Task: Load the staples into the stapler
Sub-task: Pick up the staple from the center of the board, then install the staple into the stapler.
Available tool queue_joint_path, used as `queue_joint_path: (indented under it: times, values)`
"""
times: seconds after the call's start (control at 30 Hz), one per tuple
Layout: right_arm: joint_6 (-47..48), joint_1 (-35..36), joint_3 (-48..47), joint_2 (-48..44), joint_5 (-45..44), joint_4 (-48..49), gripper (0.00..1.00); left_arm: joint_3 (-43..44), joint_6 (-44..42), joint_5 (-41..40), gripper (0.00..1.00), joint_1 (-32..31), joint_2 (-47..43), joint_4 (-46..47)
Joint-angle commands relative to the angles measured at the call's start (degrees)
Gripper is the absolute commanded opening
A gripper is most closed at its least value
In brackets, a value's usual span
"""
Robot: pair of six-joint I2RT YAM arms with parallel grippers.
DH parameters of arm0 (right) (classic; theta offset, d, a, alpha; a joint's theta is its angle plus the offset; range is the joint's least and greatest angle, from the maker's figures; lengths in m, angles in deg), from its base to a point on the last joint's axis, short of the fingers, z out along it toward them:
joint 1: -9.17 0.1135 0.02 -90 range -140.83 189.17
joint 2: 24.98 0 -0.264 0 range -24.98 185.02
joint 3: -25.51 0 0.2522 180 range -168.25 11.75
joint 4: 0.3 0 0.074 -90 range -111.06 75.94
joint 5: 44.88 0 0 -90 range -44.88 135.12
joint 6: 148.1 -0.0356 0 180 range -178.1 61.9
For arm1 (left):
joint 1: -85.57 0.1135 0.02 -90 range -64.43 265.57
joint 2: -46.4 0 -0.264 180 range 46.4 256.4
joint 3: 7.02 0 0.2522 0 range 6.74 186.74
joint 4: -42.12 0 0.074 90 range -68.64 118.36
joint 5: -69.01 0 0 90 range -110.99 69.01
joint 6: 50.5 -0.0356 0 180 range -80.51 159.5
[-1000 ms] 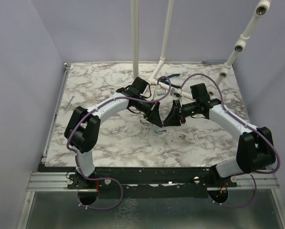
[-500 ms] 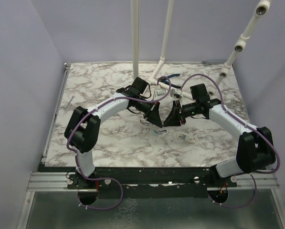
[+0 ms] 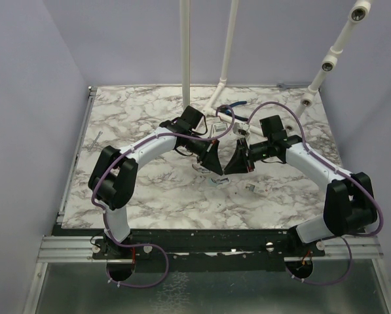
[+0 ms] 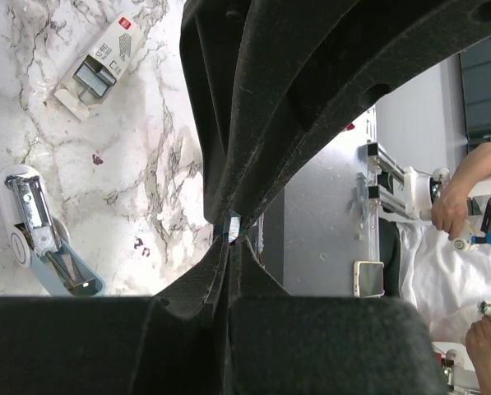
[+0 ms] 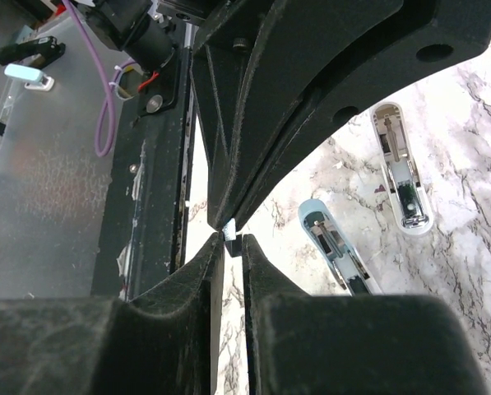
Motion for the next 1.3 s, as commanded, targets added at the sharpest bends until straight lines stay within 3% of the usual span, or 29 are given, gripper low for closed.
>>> queue_joint_path:
  times: [0.0, 0.37, 0.53, 0.67, 0.93, 1.13, 1.27]
  values:
    - [0.95, 0.26, -0.83, 0.82, 1.96, -1.58, 0.14, -0.84, -0.08, 2.34, 0.0, -0.04, -0.11, 0.72]
    - [0.93, 0.26, -0.21, -0.83, 1.51, -2.15, 0.04, -1.02, -0.39, 2.24, 0.01, -0.05, -0.02, 0.72]
    - [-1.99, 0.27, 1.48, -1.87, 0.49, -0.6, 0.03, -1.21, -1.94, 0.23, 0.28, -0.04, -1.21, 0.72]
    - [-5.11, 0.27, 3.72, -2.16, -1.13, 0.89, 0.02, -1.42, -5.71, -1.99, 0.37, 0.32, -3.33, 0.72]
    - [-23.78, -0.43, 7.0, 0.19, -12.89, 9.44, 0.02, -3.98, -16.38, -10.99, 0.46, 4.08, -9.54, 0.79]
    - [-33.59, -0.44, 4.6, 5.38, -22.7, 6.93, 0.01, -5.85, -19.87, -16.94, 0.48, 4.44, -12.0, 0.81]
    - [-38.6, -0.42, 2.36, 9.44, -22.84, 5.17, 0.01, -6.76, -21.95, -21.88, 0.48, 4.44, -14.17, 1.56]
